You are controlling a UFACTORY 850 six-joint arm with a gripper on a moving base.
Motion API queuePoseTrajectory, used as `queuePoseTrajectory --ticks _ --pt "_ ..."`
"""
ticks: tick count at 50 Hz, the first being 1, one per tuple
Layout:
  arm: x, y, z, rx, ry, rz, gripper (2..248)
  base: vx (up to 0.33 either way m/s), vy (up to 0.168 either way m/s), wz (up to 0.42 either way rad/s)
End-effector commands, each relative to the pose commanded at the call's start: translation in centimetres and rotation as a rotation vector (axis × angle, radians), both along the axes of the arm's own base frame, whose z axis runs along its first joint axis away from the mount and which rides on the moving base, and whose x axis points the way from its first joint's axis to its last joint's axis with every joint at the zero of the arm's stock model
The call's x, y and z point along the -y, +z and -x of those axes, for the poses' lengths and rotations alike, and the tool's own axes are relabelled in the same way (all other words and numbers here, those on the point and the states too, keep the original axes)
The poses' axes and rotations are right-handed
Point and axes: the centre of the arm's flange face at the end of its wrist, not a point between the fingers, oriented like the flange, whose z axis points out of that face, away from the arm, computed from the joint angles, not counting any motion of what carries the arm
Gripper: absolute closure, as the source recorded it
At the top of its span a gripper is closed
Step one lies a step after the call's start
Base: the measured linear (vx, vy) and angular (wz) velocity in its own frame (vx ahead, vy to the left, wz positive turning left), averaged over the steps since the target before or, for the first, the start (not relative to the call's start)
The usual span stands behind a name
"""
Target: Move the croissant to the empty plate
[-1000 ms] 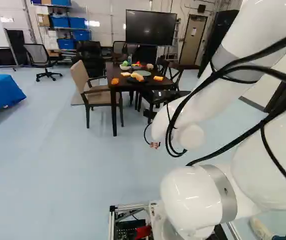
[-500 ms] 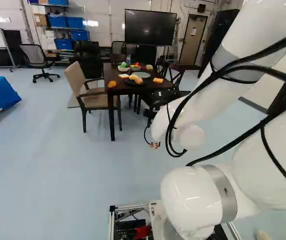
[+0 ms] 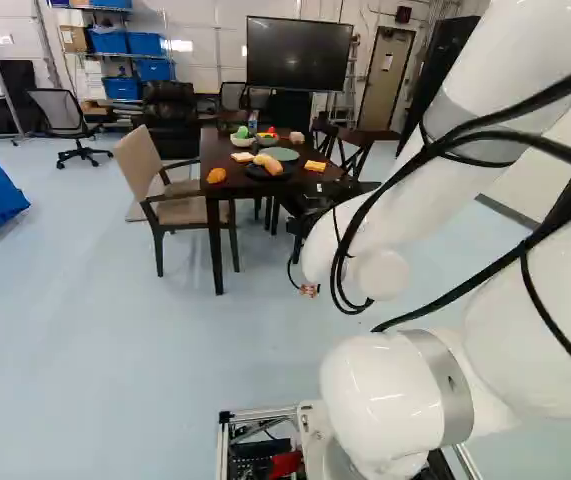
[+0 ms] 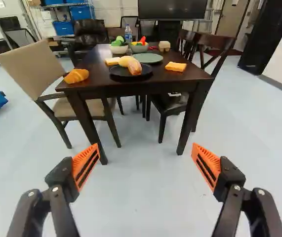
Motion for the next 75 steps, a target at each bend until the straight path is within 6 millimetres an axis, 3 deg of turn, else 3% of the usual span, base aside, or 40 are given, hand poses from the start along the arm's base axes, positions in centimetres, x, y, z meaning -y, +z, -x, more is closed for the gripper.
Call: queuePoseTrajectory --ticks 75 --pt "0.00 0.00 0.00 0.000 0.000 0.000 3 0.195 -0.024 0.126"
